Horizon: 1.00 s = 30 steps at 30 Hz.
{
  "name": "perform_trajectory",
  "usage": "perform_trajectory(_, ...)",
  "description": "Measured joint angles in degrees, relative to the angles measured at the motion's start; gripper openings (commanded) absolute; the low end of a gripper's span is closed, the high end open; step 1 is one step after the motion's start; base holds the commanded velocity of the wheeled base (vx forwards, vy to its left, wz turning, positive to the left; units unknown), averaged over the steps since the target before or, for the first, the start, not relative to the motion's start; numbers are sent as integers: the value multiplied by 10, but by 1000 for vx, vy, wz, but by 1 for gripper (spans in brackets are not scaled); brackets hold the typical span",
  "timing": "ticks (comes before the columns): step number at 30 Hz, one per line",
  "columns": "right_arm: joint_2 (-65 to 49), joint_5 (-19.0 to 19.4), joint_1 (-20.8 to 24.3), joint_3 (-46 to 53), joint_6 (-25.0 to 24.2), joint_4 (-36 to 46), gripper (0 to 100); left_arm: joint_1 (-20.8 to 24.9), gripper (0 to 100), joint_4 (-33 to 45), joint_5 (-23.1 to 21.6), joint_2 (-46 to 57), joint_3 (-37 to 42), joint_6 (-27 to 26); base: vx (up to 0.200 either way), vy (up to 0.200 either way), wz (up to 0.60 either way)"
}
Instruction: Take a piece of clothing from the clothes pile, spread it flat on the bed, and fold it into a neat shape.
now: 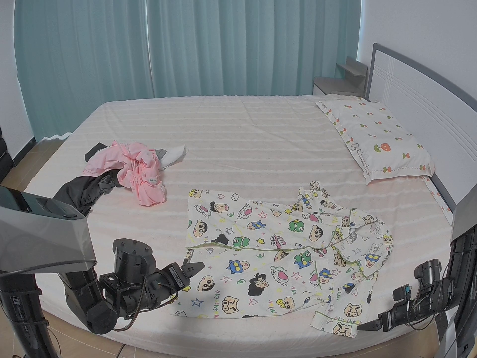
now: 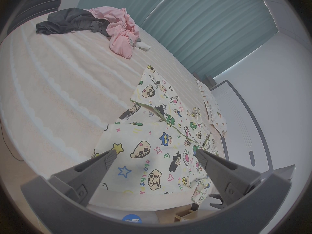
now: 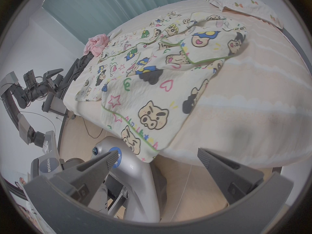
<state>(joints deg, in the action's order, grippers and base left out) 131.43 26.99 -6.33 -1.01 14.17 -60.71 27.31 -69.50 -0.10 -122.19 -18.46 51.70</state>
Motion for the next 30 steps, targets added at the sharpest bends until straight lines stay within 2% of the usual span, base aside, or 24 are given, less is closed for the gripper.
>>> perform_trajectory(2, -3, -1, 9, 0, -1, 2, 100, 1, 100, 0, 0, 0, -1, 0, -200, 0, 0)
perform_trajectory(10, -5, -25, 50, 0, -27, -9, 100, -1, 100, 0, 1, 0, -4, 1, 0, 0, 0)
perform_trajectory(14, 1, -35, 76, 0, -56, -50, 100, -3, 100, 0, 2, 1, -6, 0, 0, 0, 0)
perform_trajectory(19, 26, -75, 114, 0, -117, -143, 100, -5, 100, 0, 3, 1, -8, 0, 0, 0, 0)
perform_trajectory(22, 48, -128, 151, 0, -171, -191, 100, -8, 100, 0, 3, 1, -10, 0, 0, 0, 0)
perform_trajectory(30, 82, -182, 217, 0, -240, -227, 100, -13, 100, 0, 5, 0, -17, 0, 0, 0, 0)
